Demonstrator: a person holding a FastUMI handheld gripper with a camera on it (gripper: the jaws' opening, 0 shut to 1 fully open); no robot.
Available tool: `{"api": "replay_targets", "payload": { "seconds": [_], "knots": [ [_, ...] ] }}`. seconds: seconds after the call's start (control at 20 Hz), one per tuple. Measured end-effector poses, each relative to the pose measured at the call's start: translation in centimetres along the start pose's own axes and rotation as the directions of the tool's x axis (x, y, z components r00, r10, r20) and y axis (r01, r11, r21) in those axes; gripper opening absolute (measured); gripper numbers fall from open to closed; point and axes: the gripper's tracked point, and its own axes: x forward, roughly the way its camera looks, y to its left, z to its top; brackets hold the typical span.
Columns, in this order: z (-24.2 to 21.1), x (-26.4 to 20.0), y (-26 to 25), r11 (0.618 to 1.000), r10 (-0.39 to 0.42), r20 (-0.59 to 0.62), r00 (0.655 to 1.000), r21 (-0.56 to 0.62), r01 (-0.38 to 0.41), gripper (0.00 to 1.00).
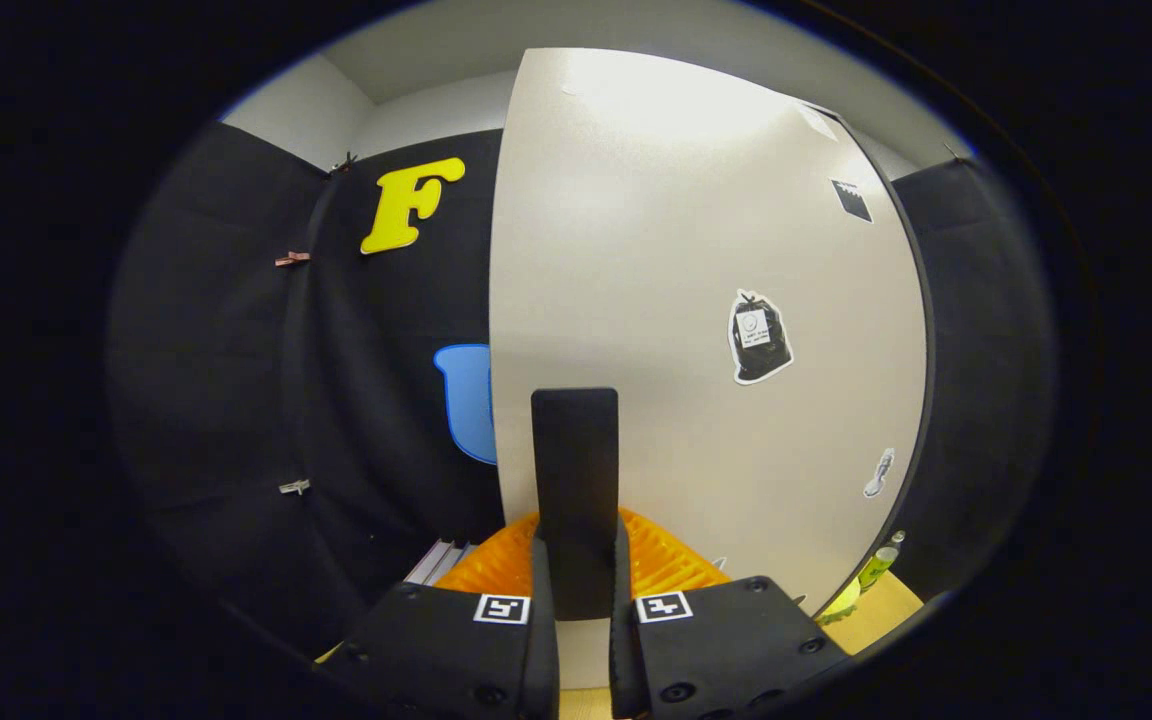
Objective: Open the shoe cabinet door, grab the shoes and put them into the shoe cabinet, then close the shoe cabinet door.
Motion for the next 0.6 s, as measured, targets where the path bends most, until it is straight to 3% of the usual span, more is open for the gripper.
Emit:
{"api": "replay_targets", "payload": {
  "seconds": [0.6],
  "knots": [
    [0.2,-10.6,-5.1,0.998,0.069,-0.024,0.997,0.015,-0.069,0.23]
  ]
}}
